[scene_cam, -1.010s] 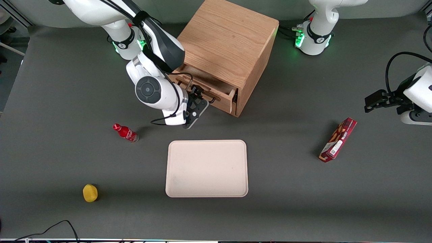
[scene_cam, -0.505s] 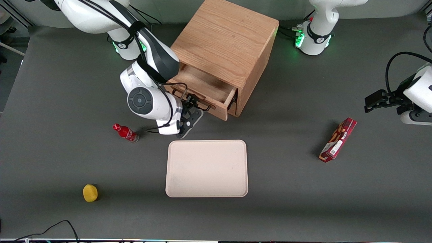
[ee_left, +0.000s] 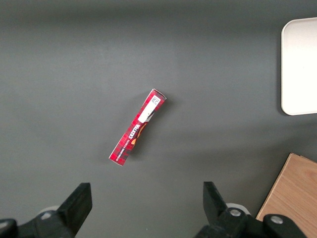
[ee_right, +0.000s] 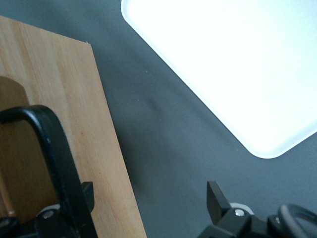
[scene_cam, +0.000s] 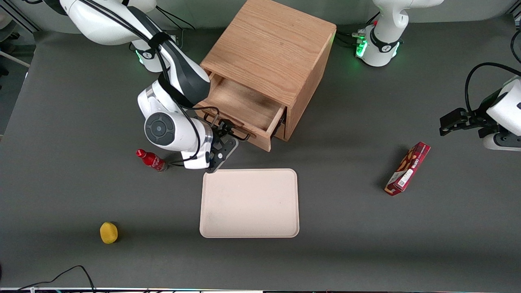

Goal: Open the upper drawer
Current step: 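Pull the upper drawer outward from the cabinet with the right gripper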

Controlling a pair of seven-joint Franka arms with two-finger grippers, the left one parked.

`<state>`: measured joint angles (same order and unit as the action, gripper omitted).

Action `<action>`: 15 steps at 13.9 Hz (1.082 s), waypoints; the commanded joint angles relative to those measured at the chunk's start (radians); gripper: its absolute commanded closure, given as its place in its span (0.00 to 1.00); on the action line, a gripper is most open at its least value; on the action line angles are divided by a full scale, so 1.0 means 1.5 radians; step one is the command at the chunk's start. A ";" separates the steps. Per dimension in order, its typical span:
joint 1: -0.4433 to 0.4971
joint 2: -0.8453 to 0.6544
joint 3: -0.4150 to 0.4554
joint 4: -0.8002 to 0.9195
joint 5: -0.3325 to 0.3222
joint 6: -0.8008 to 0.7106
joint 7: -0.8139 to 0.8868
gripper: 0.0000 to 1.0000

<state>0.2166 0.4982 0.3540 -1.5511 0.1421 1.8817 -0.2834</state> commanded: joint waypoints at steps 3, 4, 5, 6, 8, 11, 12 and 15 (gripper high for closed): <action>0.000 0.041 -0.010 0.060 -0.029 -0.029 -0.016 0.00; -0.003 0.044 -0.010 0.068 -0.030 -0.032 -0.016 0.00; -0.005 0.048 -0.010 0.069 -0.031 -0.032 -0.016 0.00; -0.005 0.049 -0.012 0.075 -0.032 -0.032 -0.020 0.00; -0.005 0.049 -0.028 0.076 -0.032 -0.033 -0.032 0.00; -0.019 0.056 -0.030 0.088 -0.032 -0.045 -0.048 0.00; -0.020 0.064 -0.033 0.101 -0.033 -0.056 -0.054 0.00; -0.033 0.078 -0.035 0.117 -0.034 -0.062 -0.079 0.00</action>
<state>0.1793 0.5730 0.3024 -1.4279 0.1214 1.8184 -0.3649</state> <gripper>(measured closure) 0.000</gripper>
